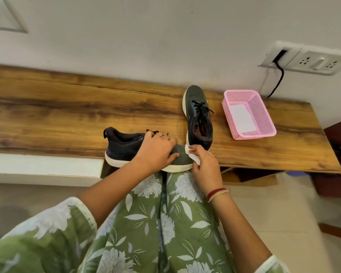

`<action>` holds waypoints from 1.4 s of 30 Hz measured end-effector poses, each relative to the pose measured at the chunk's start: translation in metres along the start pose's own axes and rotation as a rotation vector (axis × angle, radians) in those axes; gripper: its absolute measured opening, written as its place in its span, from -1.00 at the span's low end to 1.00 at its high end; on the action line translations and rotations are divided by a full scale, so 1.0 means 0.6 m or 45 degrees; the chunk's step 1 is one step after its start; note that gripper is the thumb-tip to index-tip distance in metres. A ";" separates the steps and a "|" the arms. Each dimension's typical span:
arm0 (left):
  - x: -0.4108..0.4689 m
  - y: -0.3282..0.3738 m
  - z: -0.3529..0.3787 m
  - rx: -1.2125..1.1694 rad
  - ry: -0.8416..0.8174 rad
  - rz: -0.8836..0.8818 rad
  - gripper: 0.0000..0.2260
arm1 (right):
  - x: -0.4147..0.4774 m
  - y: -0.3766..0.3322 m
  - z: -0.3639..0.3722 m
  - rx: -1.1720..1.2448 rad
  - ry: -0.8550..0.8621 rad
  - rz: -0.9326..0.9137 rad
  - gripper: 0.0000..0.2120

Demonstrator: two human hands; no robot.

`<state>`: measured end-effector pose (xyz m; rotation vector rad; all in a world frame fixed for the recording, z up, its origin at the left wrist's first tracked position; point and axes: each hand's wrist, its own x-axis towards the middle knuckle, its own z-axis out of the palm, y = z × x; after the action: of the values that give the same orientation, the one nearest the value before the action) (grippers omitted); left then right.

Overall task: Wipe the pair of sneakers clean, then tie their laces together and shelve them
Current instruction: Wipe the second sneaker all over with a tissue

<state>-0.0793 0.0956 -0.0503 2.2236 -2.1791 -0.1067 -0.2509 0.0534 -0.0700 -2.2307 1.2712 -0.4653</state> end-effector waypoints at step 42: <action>-0.051 0.048 0.098 -0.766 0.683 -0.391 -0.71 | 0.020 -0.047 -0.019 -0.436 -0.582 -0.580 -0.40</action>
<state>-0.1126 0.1271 -0.1060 1.9189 -1.3070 -0.1305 -0.2320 0.0516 -0.0435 -2.7141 0.6390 0.1239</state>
